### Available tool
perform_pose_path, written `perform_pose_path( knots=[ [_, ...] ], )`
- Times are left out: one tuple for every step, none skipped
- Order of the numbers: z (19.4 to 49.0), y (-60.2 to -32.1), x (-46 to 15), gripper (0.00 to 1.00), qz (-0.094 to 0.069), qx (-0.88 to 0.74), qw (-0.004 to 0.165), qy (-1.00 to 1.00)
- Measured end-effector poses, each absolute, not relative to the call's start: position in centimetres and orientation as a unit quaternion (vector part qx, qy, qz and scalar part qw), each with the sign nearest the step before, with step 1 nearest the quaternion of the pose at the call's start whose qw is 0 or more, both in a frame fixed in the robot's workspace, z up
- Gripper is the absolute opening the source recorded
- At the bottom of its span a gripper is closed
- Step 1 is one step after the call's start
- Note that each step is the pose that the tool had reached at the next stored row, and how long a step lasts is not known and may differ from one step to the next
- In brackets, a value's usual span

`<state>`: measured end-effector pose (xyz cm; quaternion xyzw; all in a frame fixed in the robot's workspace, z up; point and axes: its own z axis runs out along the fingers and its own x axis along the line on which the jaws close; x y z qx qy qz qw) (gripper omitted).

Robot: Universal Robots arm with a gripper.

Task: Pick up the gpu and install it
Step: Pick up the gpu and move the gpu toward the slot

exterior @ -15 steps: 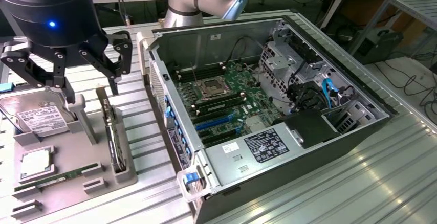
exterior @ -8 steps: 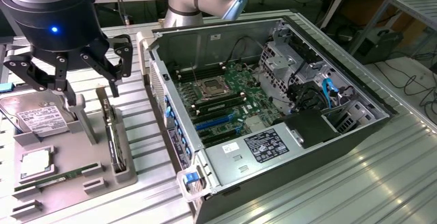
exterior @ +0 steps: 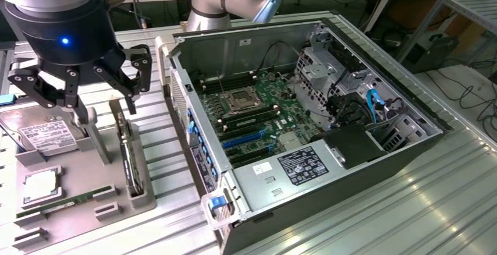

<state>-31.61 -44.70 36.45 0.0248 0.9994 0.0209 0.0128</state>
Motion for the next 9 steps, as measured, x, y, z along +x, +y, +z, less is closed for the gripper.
perform_pose_path(
  knots=[
    [36.3,-44.7,-31.6,0.66,0.021,0.025,0.013,0.999],
    [36.2,-44.8,-31.6,0.66,0.021,0.025,0.013,0.999],
    [36.0,-44.8,-31.6,0.66,0.021,0.025,0.013,0.999],
    [35.8,-44.8,-31.6,0.66,0.021,0.024,0.013,0.999],
    [35.6,-44.8,-31.6,0.66,0.021,0.024,0.013,0.999],
    [35.5,-44.8,-31.6,0.66,0.021,0.024,0.013,0.999],
    [35.3,-44.8,-31.6,0.66,0.021,0.024,0.013,0.999],
    [35.2,-44.8,-31.6,0.66,0.021,0.024,0.013,0.999],
    [35.1,-44.8,-31.6,0.66,0.021,0.024,0.013,0.999]
  ],
)
